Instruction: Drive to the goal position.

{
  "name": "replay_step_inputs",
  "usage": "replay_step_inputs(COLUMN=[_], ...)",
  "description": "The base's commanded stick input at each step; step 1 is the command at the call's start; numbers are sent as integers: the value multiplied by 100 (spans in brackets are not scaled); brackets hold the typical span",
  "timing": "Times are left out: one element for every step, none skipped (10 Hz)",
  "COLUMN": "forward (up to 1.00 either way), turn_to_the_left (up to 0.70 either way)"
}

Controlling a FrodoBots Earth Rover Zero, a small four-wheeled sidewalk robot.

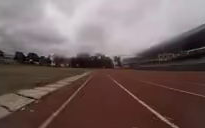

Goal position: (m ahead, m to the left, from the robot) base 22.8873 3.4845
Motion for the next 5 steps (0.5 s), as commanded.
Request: replay_step_inputs(forward=[100, 100, 100, 100, 100], turn_to_the_left=[0, 0, 0, 0, 0])
